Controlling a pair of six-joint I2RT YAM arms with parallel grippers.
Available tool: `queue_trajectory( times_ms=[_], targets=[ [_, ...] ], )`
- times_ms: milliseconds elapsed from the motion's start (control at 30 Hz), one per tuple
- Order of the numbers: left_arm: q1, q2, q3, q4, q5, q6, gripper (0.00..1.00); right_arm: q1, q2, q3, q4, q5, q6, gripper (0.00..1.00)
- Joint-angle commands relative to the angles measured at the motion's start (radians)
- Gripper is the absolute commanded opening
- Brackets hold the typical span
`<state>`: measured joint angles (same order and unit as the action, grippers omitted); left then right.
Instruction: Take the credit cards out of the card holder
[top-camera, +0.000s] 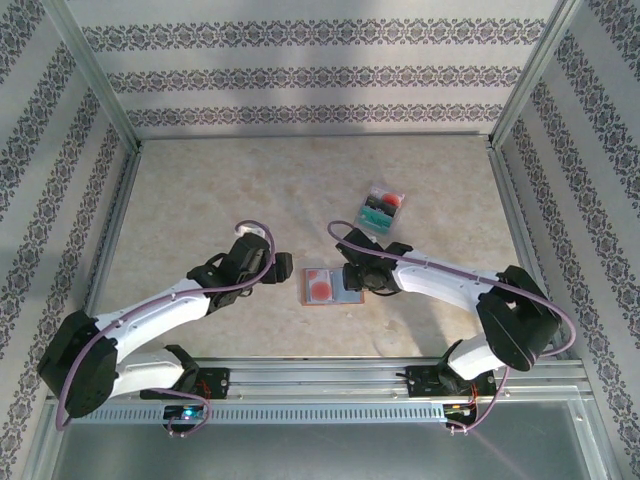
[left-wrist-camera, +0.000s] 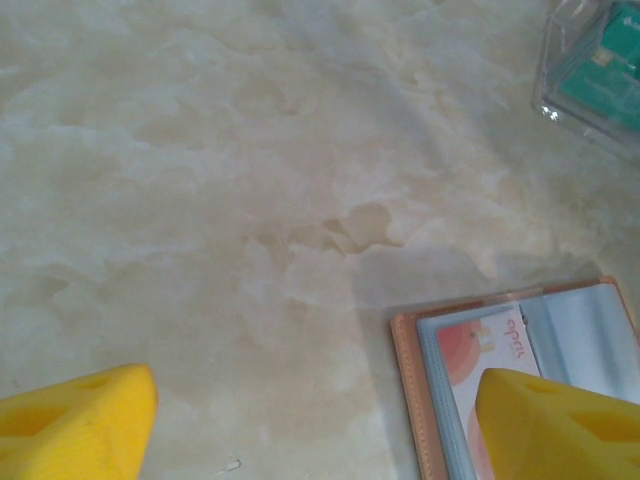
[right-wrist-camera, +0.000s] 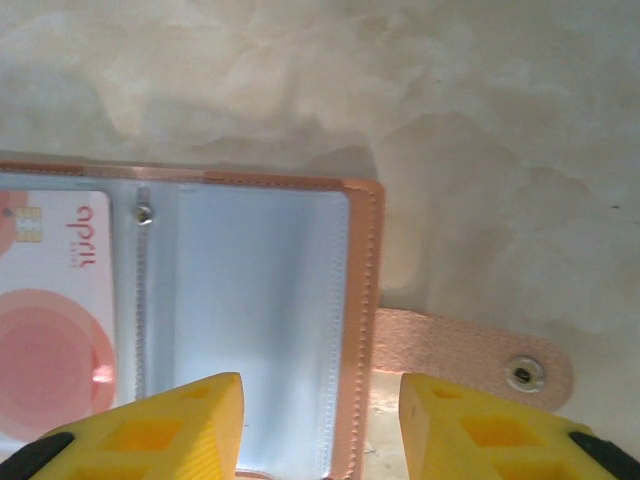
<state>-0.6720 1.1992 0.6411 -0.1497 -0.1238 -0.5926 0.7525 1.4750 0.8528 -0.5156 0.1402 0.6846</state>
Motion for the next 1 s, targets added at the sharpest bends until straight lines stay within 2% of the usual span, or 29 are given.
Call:
queue_trajectory(
  times_ms=[0,133,267,367,500,733,967],
  targets=[
    [-0.041,0.030,0.035,-0.001,0.011,0.024,0.80,-0.029,-0.029,-0.034,-0.020,0.005,0.028,0.45],
    [-0.084,0.079,0.047,0.007,0.029,0.028,0.73,-0.058,-0.056,-0.063,-0.027,-0.005,0.032,0.42],
    [-0.118,0.126,0.048,0.046,0.069,0.019,0.60,-0.071,-0.086,-0.067,-0.016,-0.051,0.023,0.39],
    [-0.133,0.170,0.044,0.084,0.115,0.005,0.48,-0.071,-0.103,-0.068,0.030,-0.119,0.022,0.38],
    [-0.135,0.213,0.024,0.152,0.171,-0.020,0.39,-0.071,-0.104,-0.070,0.115,-0.237,0.035,0.37],
    [-0.133,0.259,0.029,0.206,0.219,-0.012,0.35,-0.075,-0.018,-0.097,0.324,-0.428,0.070,0.30],
    [-0.130,0.330,0.041,0.241,0.245,-0.025,0.32,-0.079,0.081,-0.088,0.385,-0.479,0.076,0.28]
  ],
)
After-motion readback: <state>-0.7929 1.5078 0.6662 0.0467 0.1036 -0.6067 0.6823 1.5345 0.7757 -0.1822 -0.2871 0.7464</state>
